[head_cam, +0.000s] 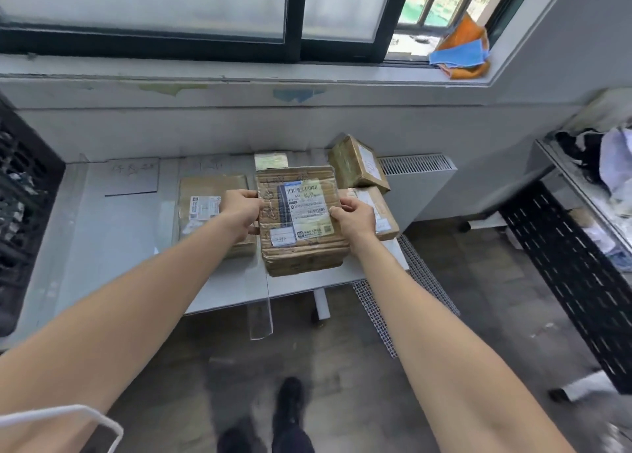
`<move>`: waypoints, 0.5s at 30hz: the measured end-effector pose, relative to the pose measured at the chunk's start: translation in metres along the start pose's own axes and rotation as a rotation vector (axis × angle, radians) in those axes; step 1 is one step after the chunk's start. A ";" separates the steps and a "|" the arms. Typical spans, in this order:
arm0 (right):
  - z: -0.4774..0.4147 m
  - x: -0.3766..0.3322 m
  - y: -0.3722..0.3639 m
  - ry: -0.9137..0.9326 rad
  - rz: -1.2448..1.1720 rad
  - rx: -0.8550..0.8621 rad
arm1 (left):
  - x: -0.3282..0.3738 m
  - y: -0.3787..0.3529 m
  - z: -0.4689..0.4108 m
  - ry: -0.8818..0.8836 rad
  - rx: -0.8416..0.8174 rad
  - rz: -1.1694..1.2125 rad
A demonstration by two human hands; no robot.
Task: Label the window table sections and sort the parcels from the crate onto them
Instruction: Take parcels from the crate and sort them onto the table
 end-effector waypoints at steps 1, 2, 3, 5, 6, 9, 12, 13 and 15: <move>-0.003 0.003 0.002 -0.007 0.012 0.000 | -0.001 -0.004 0.000 0.002 -0.002 0.000; -0.006 0.006 0.004 -0.014 0.022 -0.004 | -0.003 -0.007 0.001 0.007 -0.006 0.002; -0.009 0.008 0.005 -0.020 0.028 -0.012 | -0.005 -0.010 0.000 0.015 -0.009 0.003; -0.014 0.014 0.006 -0.035 0.044 -0.031 | -0.012 -0.015 0.000 0.039 -0.022 -0.009; -0.017 0.018 0.007 -0.046 0.048 -0.039 | -0.016 -0.017 0.000 0.053 -0.033 -0.016; -0.022 0.029 0.006 -0.099 0.041 -0.073 | -0.027 -0.023 -0.002 0.094 -0.039 -0.028; -0.031 0.037 0.003 -0.118 0.061 -0.088 | -0.035 -0.027 -0.007 0.107 -0.025 -0.033; -0.034 0.039 0.002 -0.121 0.071 -0.088 | -0.037 -0.029 -0.008 0.112 -0.022 -0.037; -0.041 0.041 -0.001 -0.136 0.083 -0.085 | -0.041 -0.031 -0.012 0.124 -0.019 -0.045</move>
Point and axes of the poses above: each hand's wrist, its own z-axis away from the middle knuckle, its own y-axis out of the back of the hand, x = y × z, the point moved 8 cm from there along -z, towards the middle knuckle, and after that the axes turned 10 degrees about -y, right-handed, at the moved point
